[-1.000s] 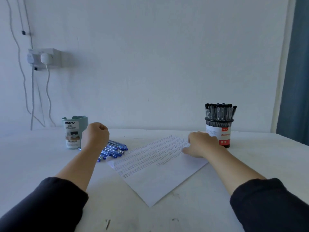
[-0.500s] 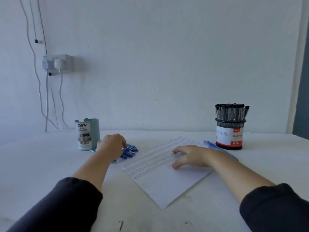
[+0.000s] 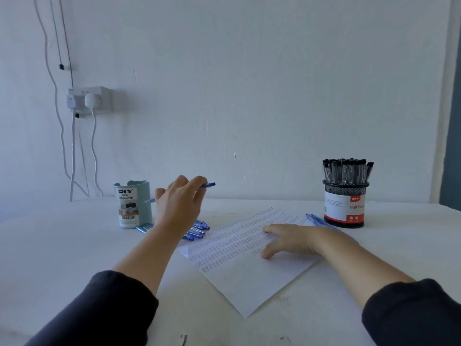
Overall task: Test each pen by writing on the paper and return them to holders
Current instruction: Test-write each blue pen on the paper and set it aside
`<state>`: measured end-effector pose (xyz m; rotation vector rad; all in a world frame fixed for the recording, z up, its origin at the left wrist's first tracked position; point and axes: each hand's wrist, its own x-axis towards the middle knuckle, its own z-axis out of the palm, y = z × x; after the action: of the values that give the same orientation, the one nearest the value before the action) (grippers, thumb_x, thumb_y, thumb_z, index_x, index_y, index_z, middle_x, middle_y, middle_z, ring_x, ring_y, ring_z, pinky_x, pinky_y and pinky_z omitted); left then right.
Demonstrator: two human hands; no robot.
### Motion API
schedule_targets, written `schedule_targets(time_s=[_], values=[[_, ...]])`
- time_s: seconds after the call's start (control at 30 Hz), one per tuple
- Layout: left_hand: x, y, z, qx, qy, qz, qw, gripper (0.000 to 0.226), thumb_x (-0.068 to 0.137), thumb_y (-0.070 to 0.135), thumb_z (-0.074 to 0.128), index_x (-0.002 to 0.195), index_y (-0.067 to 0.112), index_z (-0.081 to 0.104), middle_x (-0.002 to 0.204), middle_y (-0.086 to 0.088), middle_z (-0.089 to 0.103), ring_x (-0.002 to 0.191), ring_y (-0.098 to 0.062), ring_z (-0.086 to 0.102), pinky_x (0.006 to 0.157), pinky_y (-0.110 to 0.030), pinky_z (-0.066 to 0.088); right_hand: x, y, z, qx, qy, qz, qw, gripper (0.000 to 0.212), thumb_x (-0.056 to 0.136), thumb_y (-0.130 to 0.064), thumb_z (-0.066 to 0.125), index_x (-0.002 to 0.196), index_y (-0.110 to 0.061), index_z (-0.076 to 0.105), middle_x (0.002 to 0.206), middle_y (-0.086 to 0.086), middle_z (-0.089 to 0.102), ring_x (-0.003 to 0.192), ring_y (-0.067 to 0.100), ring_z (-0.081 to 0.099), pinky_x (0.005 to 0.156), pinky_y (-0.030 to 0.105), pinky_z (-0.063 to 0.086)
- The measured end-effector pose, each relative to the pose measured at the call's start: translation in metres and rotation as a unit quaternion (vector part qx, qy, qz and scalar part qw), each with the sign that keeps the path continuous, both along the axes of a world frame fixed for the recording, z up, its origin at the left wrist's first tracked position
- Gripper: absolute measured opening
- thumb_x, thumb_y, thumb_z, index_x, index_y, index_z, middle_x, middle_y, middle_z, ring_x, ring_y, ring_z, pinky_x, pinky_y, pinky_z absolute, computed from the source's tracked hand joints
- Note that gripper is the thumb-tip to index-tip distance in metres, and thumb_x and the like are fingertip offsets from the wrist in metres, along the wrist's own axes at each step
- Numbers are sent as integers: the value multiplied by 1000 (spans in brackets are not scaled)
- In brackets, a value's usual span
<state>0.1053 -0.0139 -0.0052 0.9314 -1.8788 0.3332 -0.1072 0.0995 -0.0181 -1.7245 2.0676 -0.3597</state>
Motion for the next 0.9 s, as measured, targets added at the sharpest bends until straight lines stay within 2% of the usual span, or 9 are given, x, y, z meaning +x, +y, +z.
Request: schedule_targets(time_s=[0.13,0.27,0.47,0.63,0.7,0.77,0.8,0.87,0.9], values=[[0,4,-1,17,-31,42,999,35,79,56,64,82,21,64,71,7,54,75,-16,48,74,-32,17,0,3,1,-2,2,8,1000,68,82,-43,63,142,-24,38,150,-2,31,137,18,29,111,35,24],[-3,6,-2,-9,-25,35,999,52,66,70,45,55,19,50,52,6,46,56,-18,45,70,-33,20,0,2,2,-2,4,8,1000,74,80,-46,64,145,-28,33,153,-3,27,139,17,25,112,35,23],[-6,7,-5,22,-32,-27,999,60,56,68,40,70,13,61,74,4,51,58,-18,49,77,-30,25,0,4,3,0,11,16,1000,69,82,-44,64,142,-22,38,149,-1,33,135,18,31,110,34,25],[-8,8,-6,23,-24,-38,999,56,60,64,43,67,11,62,74,3,48,54,-17,45,74,-31,29,-1,4,2,-4,-8,17,1000,82,78,-46,68,147,-30,28,154,-6,25,141,15,23,114,33,21],[-9,8,-6,24,-29,-42,998,54,63,64,52,68,12,64,77,3,46,57,-17,45,74,-31,30,-3,2,3,-9,-10,12,1000,85,75,-49,69,147,-34,27,156,-5,22,142,15,20,116,37,19],[-11,10,-6,37,-46,-42,997,44,68,53,73,78,11,66,87,-1,44,66,-19,46,75,-32,37,-4,5,6,-1,-9,12,1000,82,75,-50,69,146,-37,29,156,-6,21,143,15,17,117,39,17],[-13,12,-5,52,-51,-40,997,35,72,39,79,86,9,67,93,-3,42,71,-20,46,74,-34,43,-5,8,9,7,-10,18,1000,79,77,-49,68,145,-37,30,156,-6,21,144,15,16,117,38,16],[-15,14,-6,75,-41,-33,996,22,80,6,72,102,2,68,105,-8,42,74,-25,52,70,-40,53,-7,13,14,26,-7,33,999,73,82,-45,65,146,-36,31,155,-8,22,144,15,16,115,34,14],[-15,14,-6,70,-22,-40,996,25,82,-6,65,106,0,68,111,-12,43,75,-27,56,69,-41,55,-8,14,15,35,-7,39,999,73,83,-44,65,147,-36,30,155,-8,21,144,14,15,114,33,13]])
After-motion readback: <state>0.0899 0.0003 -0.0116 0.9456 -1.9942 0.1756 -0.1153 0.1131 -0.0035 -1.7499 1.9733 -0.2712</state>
